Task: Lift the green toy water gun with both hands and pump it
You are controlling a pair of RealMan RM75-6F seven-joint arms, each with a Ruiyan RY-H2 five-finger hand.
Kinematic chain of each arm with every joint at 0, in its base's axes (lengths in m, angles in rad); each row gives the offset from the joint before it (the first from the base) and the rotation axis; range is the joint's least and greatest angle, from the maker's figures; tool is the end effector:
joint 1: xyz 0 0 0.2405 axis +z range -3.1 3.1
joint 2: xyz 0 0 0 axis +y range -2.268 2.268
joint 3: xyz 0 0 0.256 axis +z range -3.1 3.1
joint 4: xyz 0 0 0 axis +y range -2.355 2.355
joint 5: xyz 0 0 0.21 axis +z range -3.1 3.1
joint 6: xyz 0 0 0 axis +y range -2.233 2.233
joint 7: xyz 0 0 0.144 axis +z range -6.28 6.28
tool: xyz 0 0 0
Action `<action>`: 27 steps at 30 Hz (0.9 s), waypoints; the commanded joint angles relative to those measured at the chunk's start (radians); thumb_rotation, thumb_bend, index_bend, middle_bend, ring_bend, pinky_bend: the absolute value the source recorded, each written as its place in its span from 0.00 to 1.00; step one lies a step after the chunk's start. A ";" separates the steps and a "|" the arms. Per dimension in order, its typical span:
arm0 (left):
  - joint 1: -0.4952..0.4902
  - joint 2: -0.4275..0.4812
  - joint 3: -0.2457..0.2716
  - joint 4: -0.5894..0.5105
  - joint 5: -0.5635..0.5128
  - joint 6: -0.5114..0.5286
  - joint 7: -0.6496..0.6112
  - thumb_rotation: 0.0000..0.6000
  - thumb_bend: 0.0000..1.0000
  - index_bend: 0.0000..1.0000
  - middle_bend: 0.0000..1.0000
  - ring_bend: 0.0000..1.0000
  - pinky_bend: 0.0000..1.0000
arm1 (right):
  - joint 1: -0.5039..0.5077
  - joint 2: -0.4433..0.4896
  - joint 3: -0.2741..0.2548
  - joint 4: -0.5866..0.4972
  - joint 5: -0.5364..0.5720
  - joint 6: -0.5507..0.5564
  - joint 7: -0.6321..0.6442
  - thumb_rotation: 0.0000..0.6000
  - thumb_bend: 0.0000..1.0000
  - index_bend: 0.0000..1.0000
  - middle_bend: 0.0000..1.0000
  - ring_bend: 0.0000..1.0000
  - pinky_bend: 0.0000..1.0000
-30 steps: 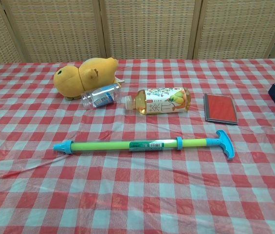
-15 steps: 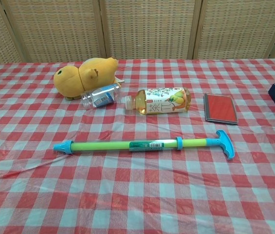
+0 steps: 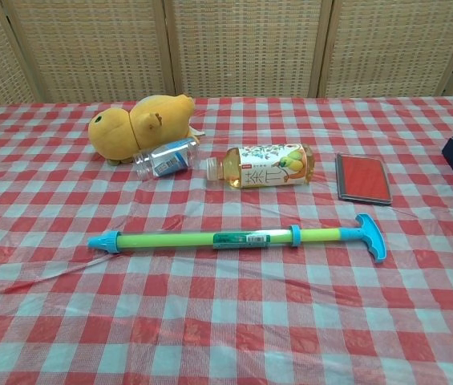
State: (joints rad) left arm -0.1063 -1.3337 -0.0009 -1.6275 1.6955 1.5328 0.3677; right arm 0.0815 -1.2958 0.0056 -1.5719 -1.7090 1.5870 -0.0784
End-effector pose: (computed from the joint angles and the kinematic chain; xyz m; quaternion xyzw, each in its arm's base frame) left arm -0.2532 0.1708 0.0856 -0.6700 -0.2838 -0.4003 0.5571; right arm -0.2706 -0.1663 0.1055 0.6256 -0.3417 0.4627 0.5271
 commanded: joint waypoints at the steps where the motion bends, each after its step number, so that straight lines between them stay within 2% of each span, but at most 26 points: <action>1: -0.010 -0.010 -0.006 -0.012 -0.008 -0.016 0.019 1.00 0.14 0.03 0.00 0.00 0.00 | 0.001 0.000 0.000 0.000 0.001 -0.002 0.001 1.00 0.13 0.00 0.00 0.00 0.00; 8: -0.010 -0.025 -0.006 -0.009 -0.018 -0.017 0.024 1.00 0.14 0.04 0.00 0.00 0.00 | 0.004 -0.022 0.009 0.006 -0.019 0.021 0.004 1.00 0.13 0.00 0.02 0.00 0.00; 10: -0.008 -0.027 -0.009 -0.007 -0.018 -0.009 0.021 1.00 0.15 0.04 0.00 0.00 0.00 | 0.008 -0.043 0.014 0.015 -0.034 0.032 -0.005 1.00 0.13 0.03 0.12 0.07 0.00; 13: -0.006 -0.025 -0.011 -0.008 -0.019 0.000 0.013 1.00 0.15 0.04 0.00 0.00 0.00 | 0.024 -0.071 0.017 0.020 -0.053 0.020 -0.034 1.00 0.13 0.09 0.35 0.29 0.05; 15: -0.005 -0.023 -0.013 -0.008 -0.020 0.004 0.012 1.00 0.15 0.04 0.00 0.00 0.00 | 0.045 -0.083 0.022 -0.004 -0.056 -0.017 -0.075 1.00 0.13 0.15 0.49 0.45 0.14; 18: -0.005 -0.019 -0.014 -0.010 -0.024 0.005 0.005 1.00 0.15 0.04 0.00 0.00 0.00 | 0.105 -0.113 0.049 -0.069 -0.055 -0.108 -0.186 1.00 0.13 0.24 0.75 0.73 0.46; 20: -0.006 -0.016 -0.016 -0.011 -0.028 0.004 -0.002 1.00 0.15 0.04 0.00 0.00 0.00 | 0.139 -0.134 0.072 -0.117 -0.015 -0.183 -0.277 1.00 0.13 0.30 0.85 0.83 0.61; 23: -0.007 -0.013 -0.016 -0.010 -0.031 0.002 -0.013 1.00 0.15 0.04 0.00 0.00 0.00 | 0.185 -0.171 0.108 -0.183 0.069 -0.285 -0.398 1.00 0.14 0.39 0.97 0.94 0.74; 27: -0.012 -0.009 -0.015 -0.009 -0.035 -0.006 -0.031 1.00 0.15 0.04 0.00 0.00 0.00 | 0.245 -0.247 0.160 -0.217 0.242 -0.402 -0.569 1.00 0.17 0.44 1.00 1.00 0.82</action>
State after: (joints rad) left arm -0.1166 -1.3440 -0.0165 -1.6367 1.6620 1.5295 0.3403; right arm 0.2592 -1.4713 0.1101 -1.7343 -1.6023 1.2932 -0.5178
